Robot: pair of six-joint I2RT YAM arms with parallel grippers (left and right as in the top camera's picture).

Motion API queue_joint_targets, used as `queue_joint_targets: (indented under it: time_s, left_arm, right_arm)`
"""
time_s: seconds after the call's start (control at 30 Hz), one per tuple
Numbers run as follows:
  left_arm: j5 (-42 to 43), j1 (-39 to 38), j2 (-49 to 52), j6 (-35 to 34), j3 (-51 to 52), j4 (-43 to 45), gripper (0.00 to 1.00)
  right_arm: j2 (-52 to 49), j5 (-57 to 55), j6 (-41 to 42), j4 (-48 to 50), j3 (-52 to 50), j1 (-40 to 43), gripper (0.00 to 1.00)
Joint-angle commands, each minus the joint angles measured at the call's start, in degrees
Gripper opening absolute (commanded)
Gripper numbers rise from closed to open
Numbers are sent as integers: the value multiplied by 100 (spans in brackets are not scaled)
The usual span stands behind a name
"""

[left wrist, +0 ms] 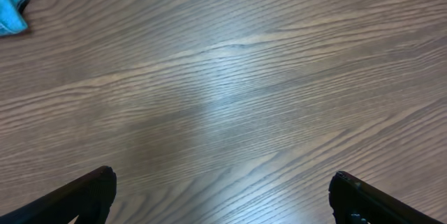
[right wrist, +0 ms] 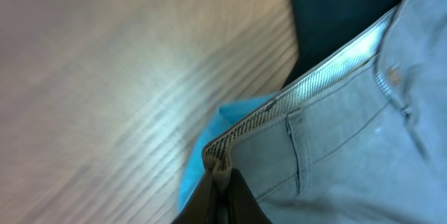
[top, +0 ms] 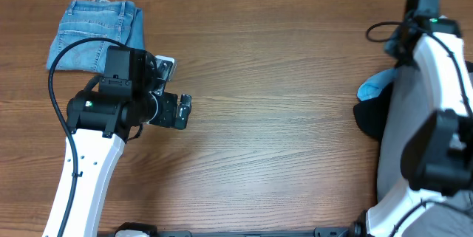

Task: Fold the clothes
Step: 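Pull the grey shorts with the right gripper toward the table center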

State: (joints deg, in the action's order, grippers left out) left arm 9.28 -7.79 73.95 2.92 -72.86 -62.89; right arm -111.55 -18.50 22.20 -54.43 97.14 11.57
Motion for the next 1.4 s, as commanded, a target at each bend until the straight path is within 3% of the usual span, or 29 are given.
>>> queue_joint_targets:
  time_s: [0.0, 0.1, 0.27, 0.6, 0.63, 0.7, 0.77, 0.8, 0.93, 1.17, 1.37]
  left_arm:
    - [-138, -11, 17, -76, -310, -118, 100]
    - [-387, -9, 17, -79, -625, -297, 100]
    - [-942, -7, 17, -83, -1436, -730, 100]
    - [-1729, -7, 17, -210, -3364, -1532, 100]
    - [-1821, -7, 17, -210, -3547, -1582, 100]
    - [-1982, -7, 15, -210, -3869, -1644, 100]
    - [-2052, -7, 13, -208, -4146, -1672, 100]
    - [-2065, -7, 13, -208, -4277, -1683, 100]
    - [-2055, -7, 13, -210, -4601, -1683, 100]
    - [-1003, -13, 175, -205, -4612, -1679, 100]
    - [184, -13, 621, -208, -4612, -1620, 100]
  right_arm:
    - [828, 201, -170, -20, 575, -157, 4]
    - [1215, 667, -621, -63, 824, -435, 4]
    - [1685, 1169, -688, -114, 1123, -1266, 4]
    - [1606, 1174, -372, 44, 1259, -4474, 9]
    - [1550, 1169, -374, 109, 1259, -4752, 14]
    - [1419, 1062, -376, 243, 1259, -5364, 34]
    - [1335, 621, -343, 275, 1259, -5810, 64]
    - [1314, 238, -181, 251, 1259, -5969, 73]
    - [1355, -621, 210, 111, 1266, -6000, 86]
    - [2059, -564, 815, -481, 1362, -5121, 87]
    - [2988, 208, 831, -470, 1362, -4461, 87]
